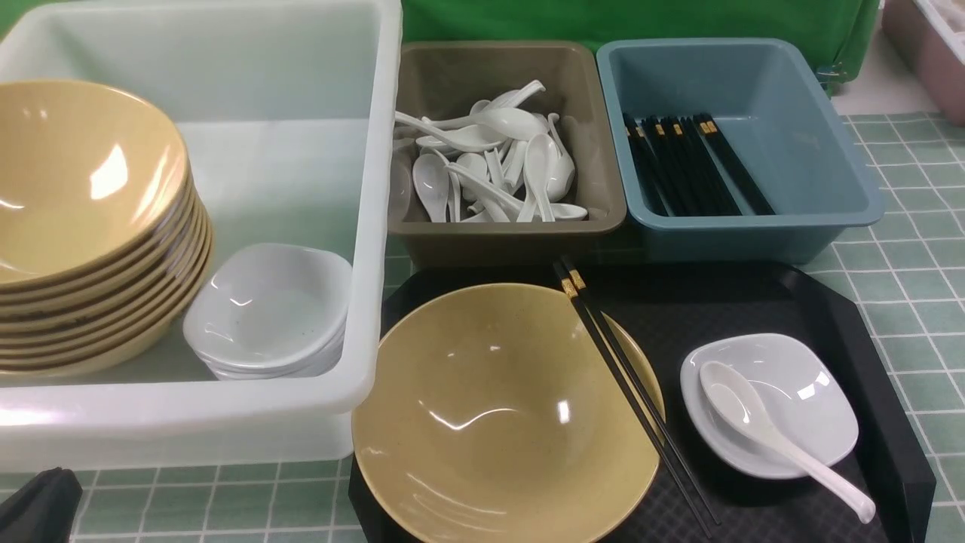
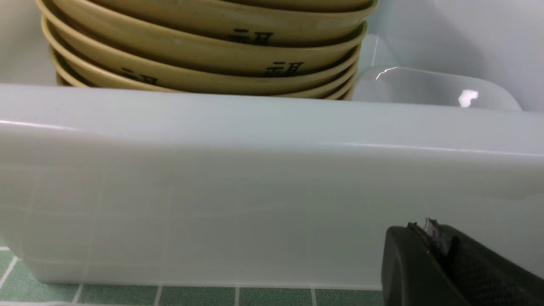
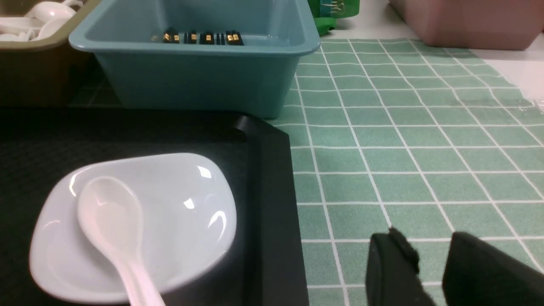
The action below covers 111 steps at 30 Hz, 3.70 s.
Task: On blue table put chopsticks spoon bowls plates into blue grey white boxes.
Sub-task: 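Move the grippers toward the tableware on the black tray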
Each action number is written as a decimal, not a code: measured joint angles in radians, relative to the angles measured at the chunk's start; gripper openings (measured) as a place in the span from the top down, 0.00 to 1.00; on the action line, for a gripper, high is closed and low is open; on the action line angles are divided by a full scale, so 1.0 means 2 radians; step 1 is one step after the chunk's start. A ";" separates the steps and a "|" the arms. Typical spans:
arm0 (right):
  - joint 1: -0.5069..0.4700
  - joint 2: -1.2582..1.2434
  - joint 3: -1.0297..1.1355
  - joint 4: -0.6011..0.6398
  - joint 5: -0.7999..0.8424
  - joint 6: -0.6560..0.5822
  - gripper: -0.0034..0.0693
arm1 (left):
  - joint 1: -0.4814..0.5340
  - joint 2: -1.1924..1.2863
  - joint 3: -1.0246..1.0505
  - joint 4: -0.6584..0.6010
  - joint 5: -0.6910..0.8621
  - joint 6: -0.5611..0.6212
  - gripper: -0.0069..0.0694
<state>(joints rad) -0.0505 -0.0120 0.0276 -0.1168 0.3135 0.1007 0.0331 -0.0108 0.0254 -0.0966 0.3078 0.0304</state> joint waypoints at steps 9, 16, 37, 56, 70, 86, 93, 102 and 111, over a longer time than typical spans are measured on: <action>0.000 0.000 0.000 0.000 0.000 0.000 0.63 | 0.000 0.000 0.000 0.000 0.000 0.000 0.92; 0.000 0.000 0.000 0.000 0.000 0.000 0.63 | 0.000 0.000 0.000 0.000 0.000 0.000 0.92; 0.001 0.000 0.000 0.000 0.000 0.014 0.63 | 0.000 0.000 0.000 0.000 0.000 0.000 0.92; 0.001 0.000 0.000 0.179 0.000 0.423 0.63 | 0.000 0.000 0.000 -0.586 -0.043 -0.160 0.92; 0.034 0.000 -0.027 0.220 0.011 0.220 0.63 | 0.000 0.000 -0.082 -0.606 0.039 0.164 0.92; 0.091 0.387 -0.426 0.151 0.329 -0.167 0.90 | -0.013 0.362 -0.399 -0.127 0.354 0.157 0.92; 0.152 0.531 -0.521 0.146 0.398 -0.204 0.90 | -0.138 0.450 -0.481 -0.078 0.390 0.147 0.92; 0.297 0.695 -0.626 0.090 0.415 -0.159 0.89 | -0.264 0.564 -0.567 -0.045 0.408 0.147 0.92; 0.331 0.857 -0.742 0.068 0.427 -0.102 0.58 | -0.285 0.573 -0.572 -0.030 0.414 0.147 0.92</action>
<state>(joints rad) 0.6121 1.7018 -1.4567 0.0198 1.1671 -0.1031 -0.5378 1.1359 -1.1190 -0.1573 1.1365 0.3246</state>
